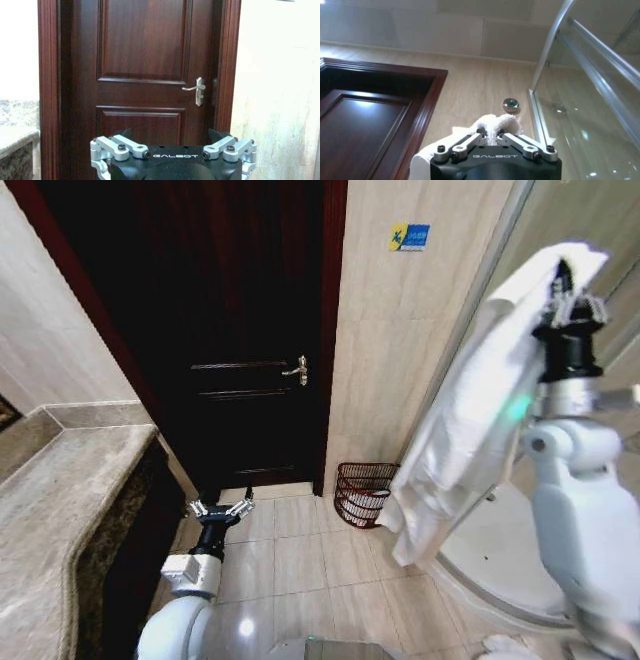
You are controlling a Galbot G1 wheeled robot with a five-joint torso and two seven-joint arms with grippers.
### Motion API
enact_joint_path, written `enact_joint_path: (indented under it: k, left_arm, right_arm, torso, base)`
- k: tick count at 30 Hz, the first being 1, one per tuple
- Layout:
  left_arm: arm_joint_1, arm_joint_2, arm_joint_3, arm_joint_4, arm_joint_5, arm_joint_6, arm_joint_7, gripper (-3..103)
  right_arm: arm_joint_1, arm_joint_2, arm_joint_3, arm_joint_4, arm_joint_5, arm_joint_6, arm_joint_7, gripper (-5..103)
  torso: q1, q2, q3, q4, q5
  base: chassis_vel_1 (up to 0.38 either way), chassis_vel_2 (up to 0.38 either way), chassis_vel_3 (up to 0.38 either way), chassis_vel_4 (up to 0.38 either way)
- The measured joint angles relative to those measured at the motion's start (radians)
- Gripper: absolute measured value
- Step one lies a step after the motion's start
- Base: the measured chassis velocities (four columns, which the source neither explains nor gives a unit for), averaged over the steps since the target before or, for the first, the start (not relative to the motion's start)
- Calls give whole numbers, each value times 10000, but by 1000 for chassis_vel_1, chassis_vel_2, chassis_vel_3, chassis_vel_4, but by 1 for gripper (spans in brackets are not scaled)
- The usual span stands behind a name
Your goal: Discard the used towel into the hamper.
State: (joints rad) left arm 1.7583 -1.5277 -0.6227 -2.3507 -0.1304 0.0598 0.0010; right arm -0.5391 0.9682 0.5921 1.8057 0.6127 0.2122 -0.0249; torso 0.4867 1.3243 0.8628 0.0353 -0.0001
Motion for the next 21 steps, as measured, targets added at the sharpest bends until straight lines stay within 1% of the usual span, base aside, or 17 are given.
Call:
enact_joint_path:
  k: [2,3,6,7,11,12,16,21]
  left_arm:
    - [0,-1,0,0,0,0,0,100]
    - [0,-1,0,0,0,0,0,100]
    - [0,0,0,1,0,0,-2,100]
    - [0,0,0,1,0,0,-2,100]
    - [0,-1,0,0,0,0,-2,100]
    - [0,-1,0,0,0,0,-2,100]
    - [0,0,0,0,0,0,-2,100]
    - [0,0,0,0,0,0,-2,100]
  right_arm:
    - [904,224,-430,-697,-190,55,-5,4]
    - [904,224,-430,-697,-190,55,-5,4]
    - [2045,581,-843,-1452,-592,181,-60,4]
    - [2045,581,-843,-1452,-592,181,-60,4]
    - [3168,1070,-1372,-2231,-928,236,-69,4]
    - [3168,1070,-1372,-2231,-928,236,-69,4]
    - [3997,1542,-1826,-3086,-1300,419,-119,4]
    - [4497,1770,-2144,-3526,-1384,481,-223,4]
  torso:
    - [-1,0,0,2,2]
    - [-1,0,0,2,2]
    - [0,0,0,2,-1]
    - [0,0,0,2,-1]
    - [-1,1,-1,2,0]
    - [-1,1,-1,2,0]
    - [0,1,0,2,1]
    - [0,1,0,2,1]
  base:
    - [0,0,0,0]
    - [0,0,0,0]
    - [0,0,0,0]
    - [0,0,0,0]
    - [0,0,0,0]
    - [0,0,0,0]
    - [0,0,0,0]
    - [0,0,0,0]
